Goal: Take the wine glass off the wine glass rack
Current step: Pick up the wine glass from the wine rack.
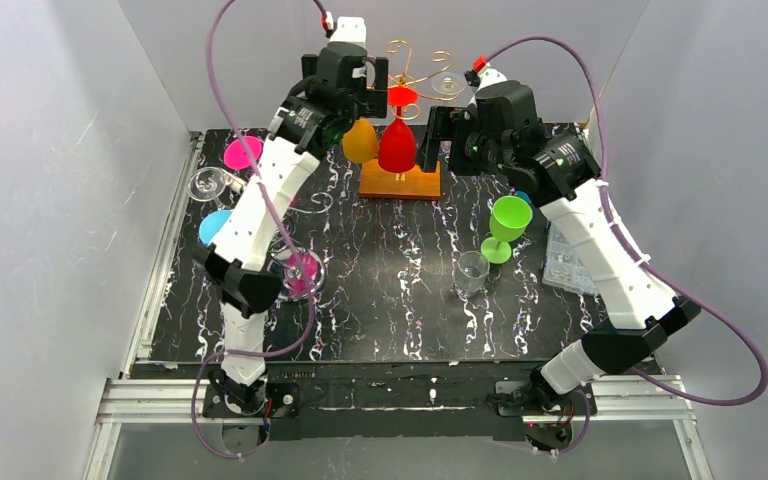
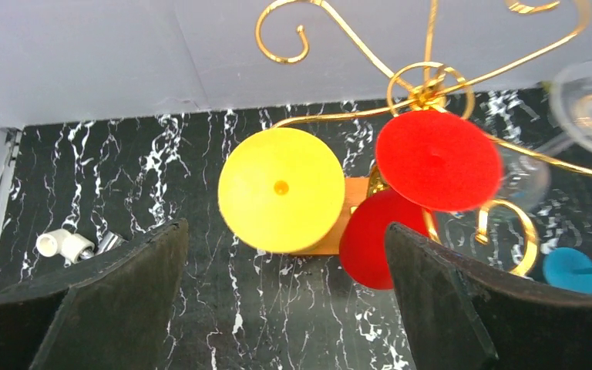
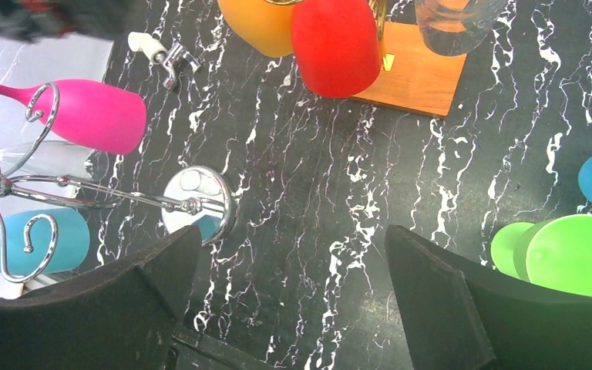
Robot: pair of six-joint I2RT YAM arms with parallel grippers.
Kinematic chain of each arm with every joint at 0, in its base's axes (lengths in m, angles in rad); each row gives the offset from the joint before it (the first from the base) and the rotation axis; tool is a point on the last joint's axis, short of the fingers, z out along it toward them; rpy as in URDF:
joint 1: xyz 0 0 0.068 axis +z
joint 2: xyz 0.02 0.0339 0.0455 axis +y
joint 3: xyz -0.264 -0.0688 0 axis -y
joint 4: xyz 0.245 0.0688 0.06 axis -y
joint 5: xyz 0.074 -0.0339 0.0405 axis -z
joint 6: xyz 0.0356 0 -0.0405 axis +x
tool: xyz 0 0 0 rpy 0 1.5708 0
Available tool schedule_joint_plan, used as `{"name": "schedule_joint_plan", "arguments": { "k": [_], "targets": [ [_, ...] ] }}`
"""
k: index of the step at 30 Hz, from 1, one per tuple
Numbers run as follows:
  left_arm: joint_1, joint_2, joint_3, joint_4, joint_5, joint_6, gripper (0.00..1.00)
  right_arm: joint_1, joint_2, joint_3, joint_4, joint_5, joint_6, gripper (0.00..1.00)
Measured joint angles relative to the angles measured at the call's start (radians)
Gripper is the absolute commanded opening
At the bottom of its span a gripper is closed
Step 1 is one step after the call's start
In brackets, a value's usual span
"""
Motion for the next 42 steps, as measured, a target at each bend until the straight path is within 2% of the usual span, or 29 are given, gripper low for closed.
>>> {"name": "schedule_joint_plan", "arguments": {
  "k": [7, 12, 17, 21, 25, 28, 34, 38, 42],
  "targets": [
    [-0.048, -0.207, -0.056, 0.003, 0.003, 0.023, 0.98, 0.0, -0.011, -0.014, 0.004, -0.011, 0.0, 0.98],
    [-0.084, -0.38, -0.151, -0.012, -0.02, 0.019, 0.98, 0.005, -0.033, -0.047, 0.02, -0.041, 0.0, 0.98],
    [-0.089, -0.547, -0.246, -0.097, -0.066, -0.008, 0.97, 0.042, -0.035, -0.059, 0.029, -0.051, 0.0, 0.98],
    [-0.089, -0.663, -0.266, -0.211, -0.119, -0.042, 0.96, 0.085, -0.035, -0.068, 0.038, -0.058, 0.0, 0.98],
    [-0.089, -0.772, -0.276, -0.38, -0.177, -0.12, 0.93, 0.141, -0.035, -0.068, 0.05, -0.058, 0.0, 0.98],
    [-0.089, -0.869, -0.338, -0.504, -0.22, -0.196, 0.9, 0.189, -0.033, -0.067, 0.051, -0.058, 0.003, 0.97],
    [-0.089, -0.988, -0.424, -0.706, -0.238, -0.325, 0.83, 0.323, 0.02, -0.025, 0.059, -0.046, 0.008, 0.92],
    [-0.089, -1.01, -0.474, -0.745, -0.226, -0.42, 0.82, 0.393, 0.061, -0.019, 0.073, -0.042, 0.013, 0.9],
    [-0.089, -1.045, -0.574, -0.745, -0.18, -0.479, 0.86, 0.422, 0.081, -0.019, 0.077, -0.042, 0.024, 0.9]
  ]
}}
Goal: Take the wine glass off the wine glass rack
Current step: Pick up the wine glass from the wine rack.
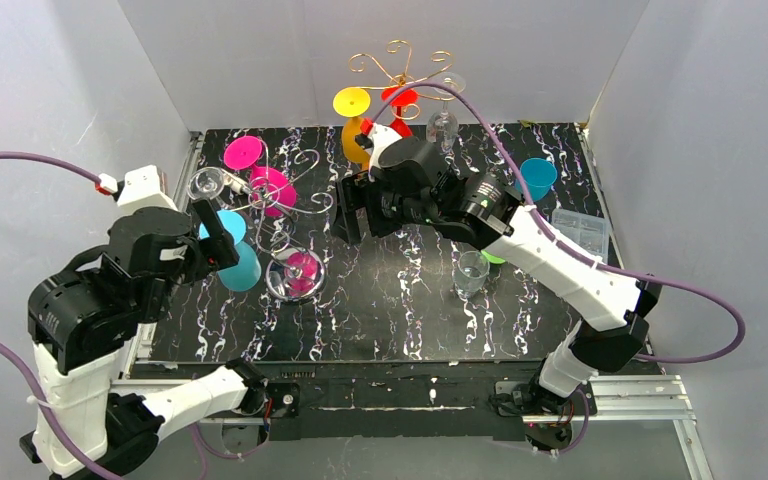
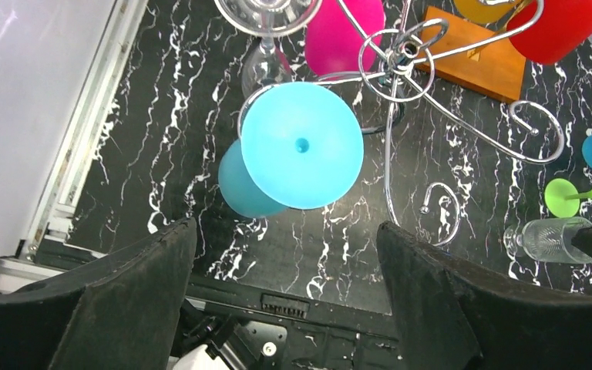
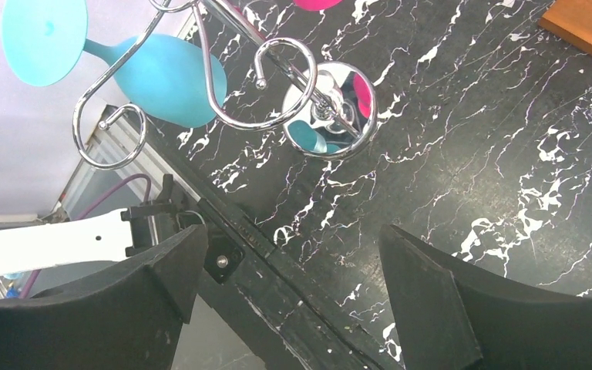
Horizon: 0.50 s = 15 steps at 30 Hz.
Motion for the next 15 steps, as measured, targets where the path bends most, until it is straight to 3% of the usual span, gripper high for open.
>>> {"name": "schedule_joint_plan", "arguments": {
  "k": [11, 15],
  "targets": [
    [0.0, 0.023, -0.098, 0.0, 0.006, -0.066, 0.81, 0.012, 0.002, 0.0, 0.008, 0.026, 0.004, 0.87],
    [0.0, 0.027, -0.12, 0.0, -0.019, -0.083, 0.92, 0.012, 0.002, 0.0, 0.021, 0.031, 0.004, 0.88]
  ]
}}
